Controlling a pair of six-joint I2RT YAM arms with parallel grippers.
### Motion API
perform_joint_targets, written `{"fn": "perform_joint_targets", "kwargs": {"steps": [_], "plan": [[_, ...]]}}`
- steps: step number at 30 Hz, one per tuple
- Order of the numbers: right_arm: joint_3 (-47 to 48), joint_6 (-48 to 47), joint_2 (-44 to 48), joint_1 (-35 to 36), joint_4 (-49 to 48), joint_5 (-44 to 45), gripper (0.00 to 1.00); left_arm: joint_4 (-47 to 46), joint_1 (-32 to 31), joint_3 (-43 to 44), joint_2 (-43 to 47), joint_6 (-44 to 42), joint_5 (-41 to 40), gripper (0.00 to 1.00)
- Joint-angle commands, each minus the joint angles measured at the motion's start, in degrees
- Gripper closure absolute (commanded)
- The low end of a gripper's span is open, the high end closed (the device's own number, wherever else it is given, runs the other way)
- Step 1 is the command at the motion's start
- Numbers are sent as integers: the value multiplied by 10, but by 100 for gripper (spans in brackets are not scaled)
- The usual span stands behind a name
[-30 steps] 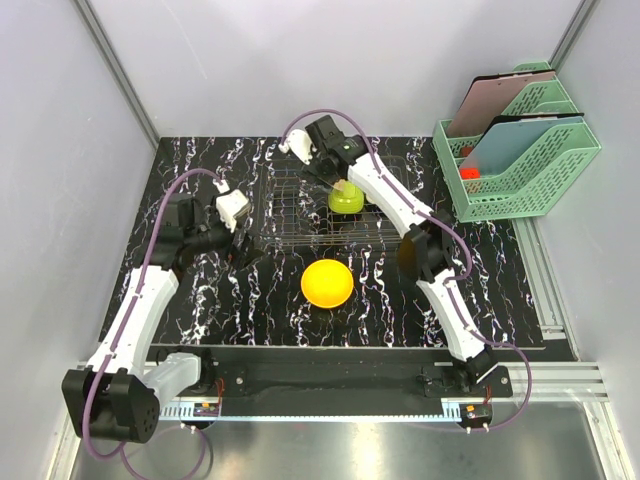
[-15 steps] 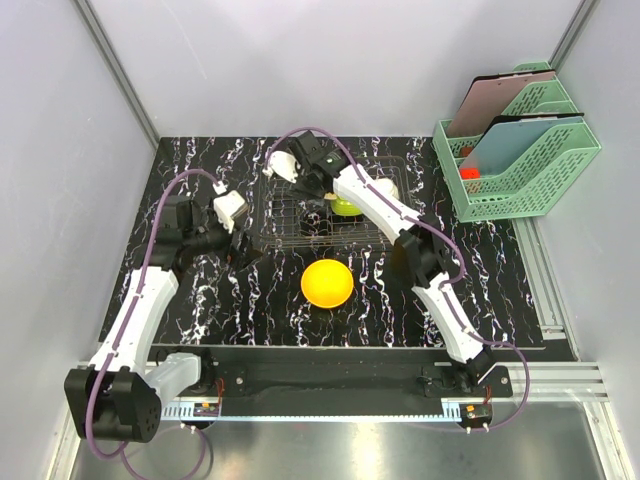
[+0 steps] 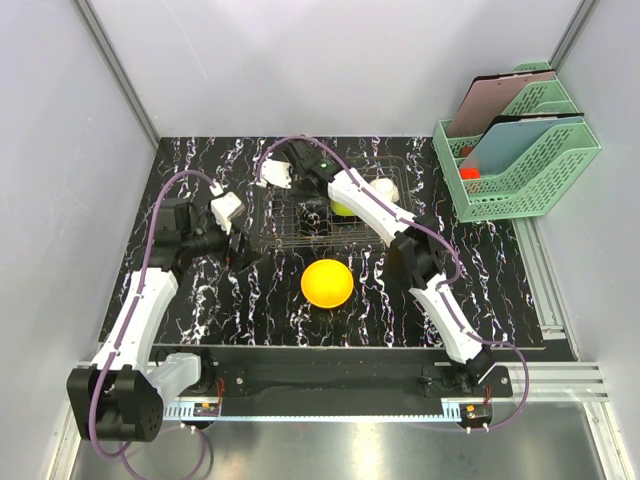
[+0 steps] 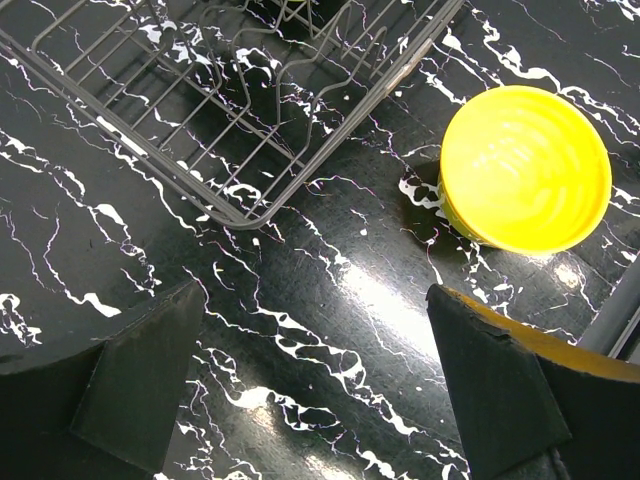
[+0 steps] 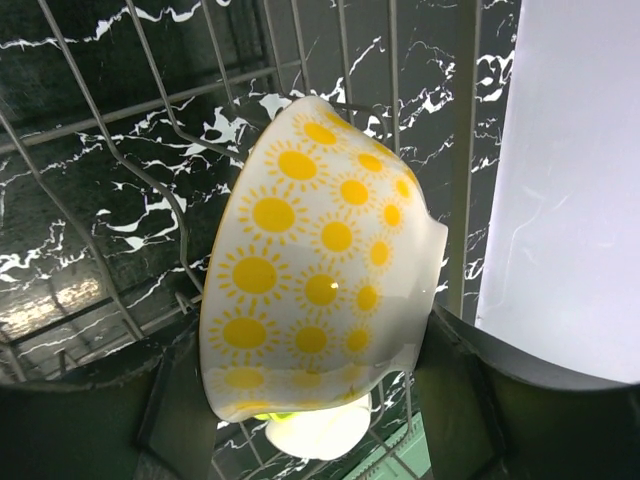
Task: Load the bowls into the dish rack
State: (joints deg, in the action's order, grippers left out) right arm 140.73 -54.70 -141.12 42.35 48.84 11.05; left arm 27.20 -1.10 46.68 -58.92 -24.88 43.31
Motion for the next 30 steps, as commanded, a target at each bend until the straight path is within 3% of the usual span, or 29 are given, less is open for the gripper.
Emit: {"fn": "perform_joint_targets", "kwargs": {"steps": [1, 8, 9, 13, 15, 16, 18, 21, 30], "plan": [[-3, -46, -11, 7, -30, 11, 98, -26, 7, -3, 13, 6, 27, 1], [-5, -39, -23, 6, -30, 9, 87, -29, 10, -6, 14, 7, 37, 1], [-1, -35, -25, 7, -30, 13, 72, -29, 10, -6, 14, 7, 38, 1], [16, -10, -25, 7, -37, 26, 43, -30, 24, -10, 13, 9, 46, 1], [19, -8, -21, 7, -45, 40, 38, -31, 26, -10, 13, 10, 49, 1], [19, -8, -15, 7, -50, 43, 28, -32, 27, -11, 13, 12, 50, 1], [18, -10, -10, 7, -56, 55, 27, -33, 28, -11, 13, 12, 53, 1], [18, -13, 2, 7, -63, 66, 4, -35, 30, -13, 13, 12, 56, 1], [22, -9, 28, 6, -68, 78, 0, -36, 33, -14, 14, 13, 63, 1]]}}
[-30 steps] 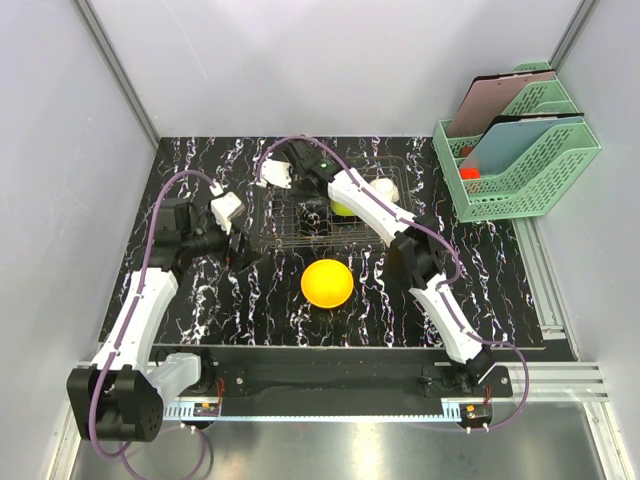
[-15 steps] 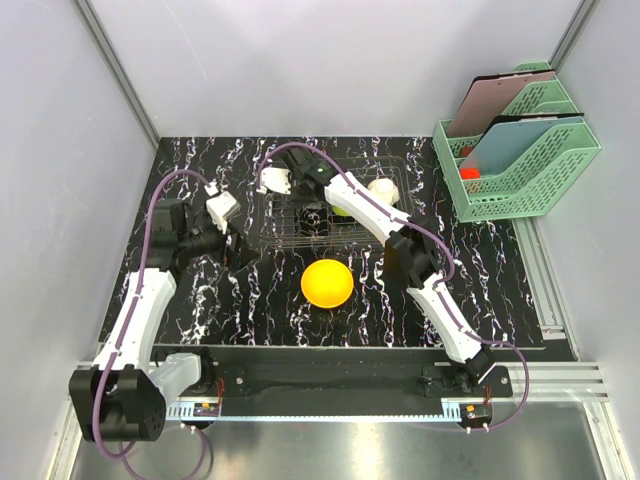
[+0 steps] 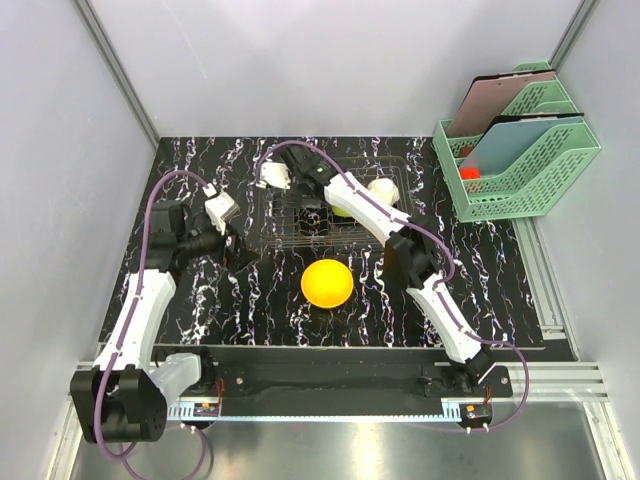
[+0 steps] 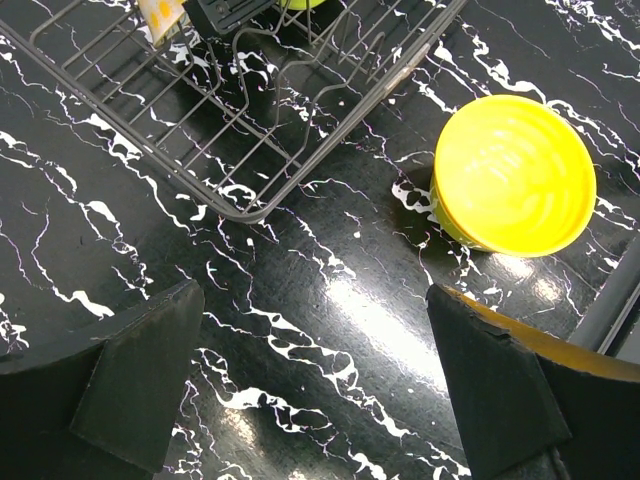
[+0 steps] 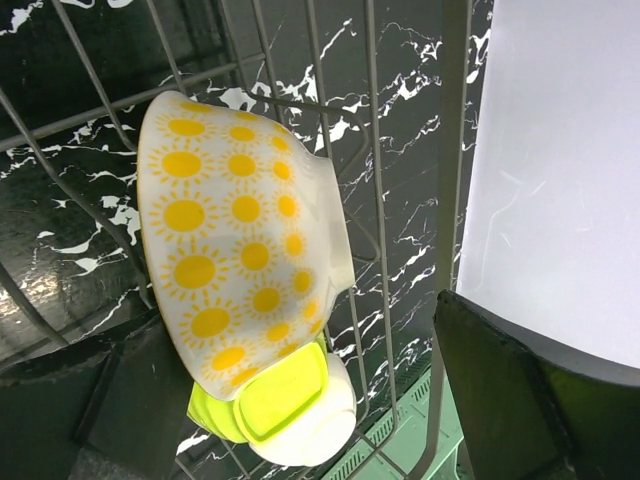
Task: Load the bowls into the dish rack
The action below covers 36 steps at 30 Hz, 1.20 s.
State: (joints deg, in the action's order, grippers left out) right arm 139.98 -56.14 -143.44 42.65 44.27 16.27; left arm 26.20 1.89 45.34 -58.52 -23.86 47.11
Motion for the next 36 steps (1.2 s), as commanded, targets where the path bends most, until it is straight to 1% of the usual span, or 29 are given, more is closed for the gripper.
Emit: {"fn": "perform_joint_targets", "kwargs": {"steps": [1, 6, 9, 10, 11, 13, 14, 15, 17, 19, 20, 22, 23, 24, 25, 26, 27, 28, 29, 30, 31, 32, 33, 35, 36], "plan": [[31, 10, 59, 4, -22, 28, 0, -28, 4, -2, 10, 3, 24, 1], [32, 44, 100, 3, -23, 41, 0, -30, 3, 2, 7, 7, 24, 1], [29, 95, 133, -12, -23, 46, 0, -30, -1, 13, 4, 7, 20, 1], [24, 134, 154, -18, -22, 40, 0, -30, -13, 16, 0, 7, 10, 1], [16, 151, 168, -27, -19, 36, 0, -30, -16, 18, -1, 5, 2, 1], [-5, 205, 198, -37, 10, 5, 0, -26, -47, 23, -2, -2, -20, 1], [-11, 218, 206, -42, 26, -31, 0, -26, -57, 23, -2, -7, -25, 1], [-38, 236, 222, -49, 38, -46, 0, -24, -65, 25, -2, -8, -39, 1], [-89, 241, 233, -53, 40, -78, 0, -23, -87, 26, -2, 0, -45, 1], [-107, 247, 242, -55, 52, -88, 0, -23, -101, 30, 2, 6, -41, 1], [-114, 253, 247, -57, 62, -110, 2, -22, -108, 30, 3, 6, -42, 1], [-133, 275, 289, -71, 79, -141, 2, -23, -133, 35, -4, 2, -60, 1], [-167, 280, 310, -82, 77, -181, 2, -23, -144, 40, -9, 0, -72, 1], [-187, 290, 351, -91, 78, -197, 2, -21, -153, 50, -25, 0, -90, 1], [-206, 292, 371, -113, 78, -220, 2, -19, -170, 57, -37, 3, -93, 1], [-257, 290, 393, -121, 75, -226, 2, -13, -179, 75, -50, 5, -93, 1], [-286, 291, 436, -129, 71, -228, 1, -5, -200, 85, -78, 9, -97, 1], [-315, 291, 458, -147, 69, -230, 2, -2, -210, 93, -92, 13, -99, 1], [-377, 290, 480, -151, 64, -229, 2, -1, -223, 100, -105, 21, -105, 1], [-410, 292, 522, -158, 50, -224, 2, 0, -234, 113, -132, 23, -117, 1], [-441, 292, 543, -161, 43, -222, 2, -1, -256, 119, -143, 25, -124, 1], [-497, 292, 562, -166, 35, -212, 2, -1, -266, 124, -155, 32, -129, 1], [-520, 297, 597, -169, 25, -204, 2, -2, -279, 134, -178, 36, -132, 2], [-564, 301, 627, -174, 20, -194, 2, -2, -290, 147, -200, 49, -134, 9], [-574, 306, 656, -177, 15, -194, 2, 0, -298, 149, -216, 50, -141, 11]]}}
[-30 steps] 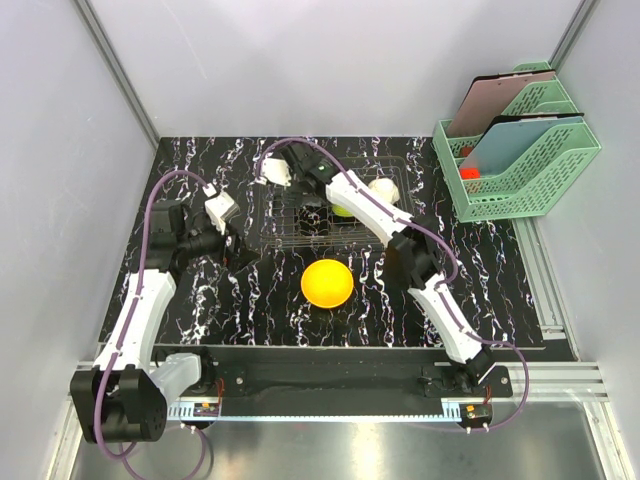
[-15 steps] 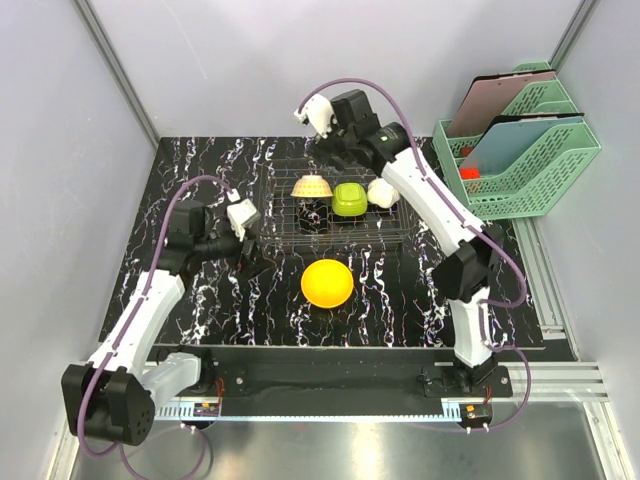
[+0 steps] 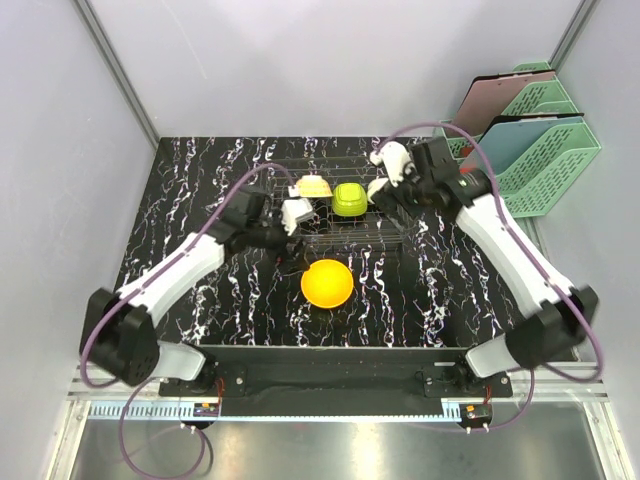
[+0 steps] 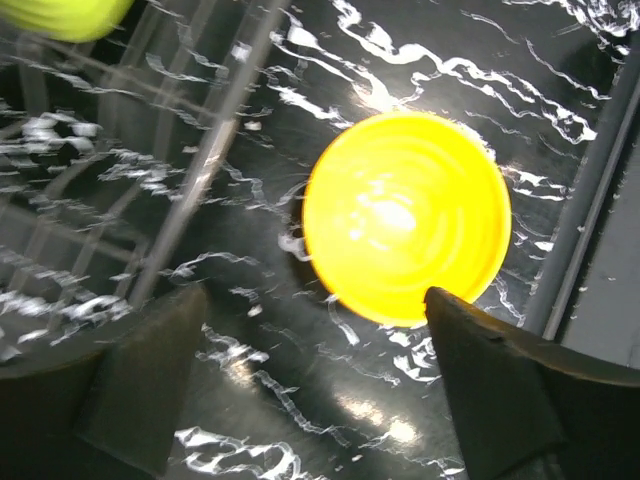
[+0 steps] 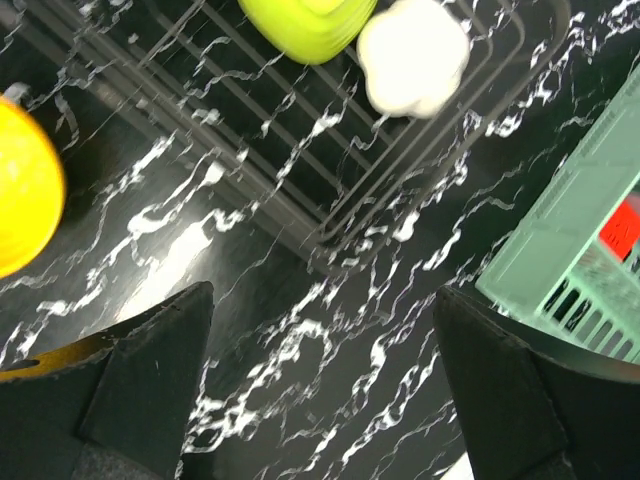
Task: Load the bowls into the dish rack
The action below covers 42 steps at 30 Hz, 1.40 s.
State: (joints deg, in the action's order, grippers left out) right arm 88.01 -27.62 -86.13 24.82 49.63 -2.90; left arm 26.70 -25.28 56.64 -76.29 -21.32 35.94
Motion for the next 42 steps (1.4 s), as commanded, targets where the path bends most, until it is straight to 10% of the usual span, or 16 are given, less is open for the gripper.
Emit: {"fn": "perform_joint_targets", "kwargs": {"steps": [1, 22, 33, 42], "plan": [[-62, 23, 95, -4, -40, -7, 1, -4, -31, 39, -47, 27, -35, 12], [-70, 47, 132, -35, -36, -89, 2, 22, -79, 73, -181, 30, -58, 51], [-79, 52, 133, -35, -42, -93, 2, 31, -88, 81, -197, 29, -61, 100], [-77, 56, 124, -34, -42, -90, 2, 87, -88, 148, -171, 6, -21, 100]]}}
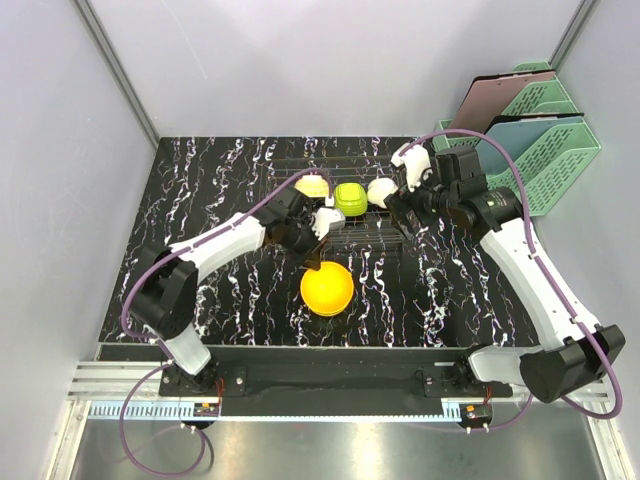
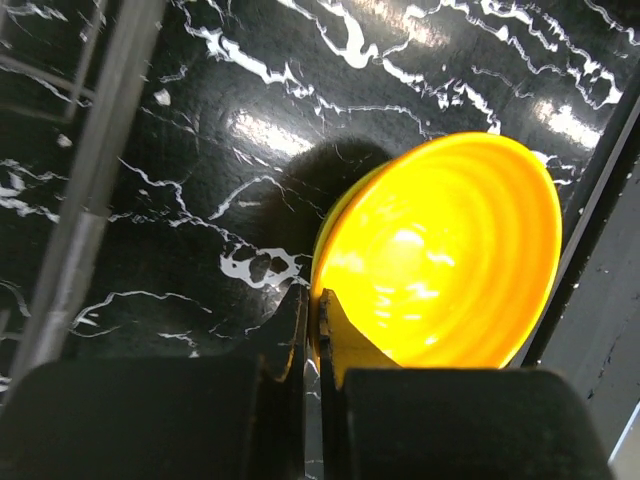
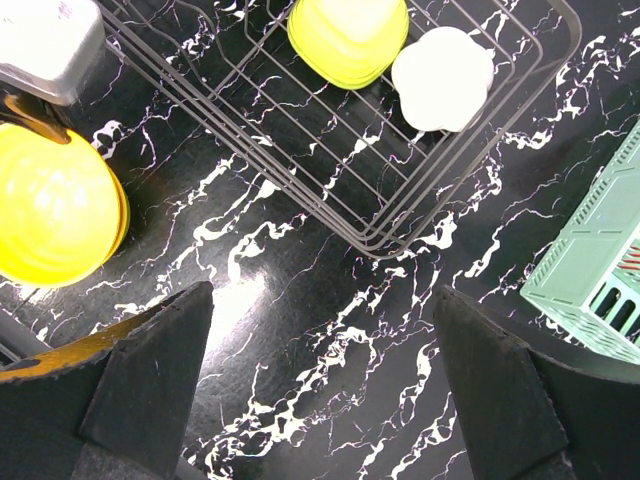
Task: Load the bowls into the dish rack
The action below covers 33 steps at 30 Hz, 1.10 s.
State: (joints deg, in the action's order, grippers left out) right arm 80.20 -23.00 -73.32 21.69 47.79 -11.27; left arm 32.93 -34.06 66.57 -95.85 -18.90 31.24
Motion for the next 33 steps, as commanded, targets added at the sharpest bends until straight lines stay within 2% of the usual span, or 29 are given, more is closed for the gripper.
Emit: {"fn": "perform_joint_targets", "kwargs": {"steps": [1, 5, 9, 12, 15, 26, 33], "plan": [[0, 10, -4, -3, -24, -8, 2, 28, -1, 60, 27, -18, 30, 100], [0, 20, -9, -3, -17, -34, 0, 42, 0, 87, 48, -19, 50, 100], [1, 47, -15, -14, -1, -162, 0, 49, 1, 109, 79, -25, 64, 100], [3, 82, -34, -21, 3, -319, 0, 49, 1, 124, 107, -33, 65, 100], [14, 122, -70, -35, 4, -440, 0, 49, 1, 127, 133, -40, 66, 100], [50, 169, -182, -36, 15, -634, 0, 49, 1, 114, 200, -54, 93, 100], [30, 197, -208, -32, -8, -677, 0, 43, 1, 116, 198, -53, 89, 100]]}}
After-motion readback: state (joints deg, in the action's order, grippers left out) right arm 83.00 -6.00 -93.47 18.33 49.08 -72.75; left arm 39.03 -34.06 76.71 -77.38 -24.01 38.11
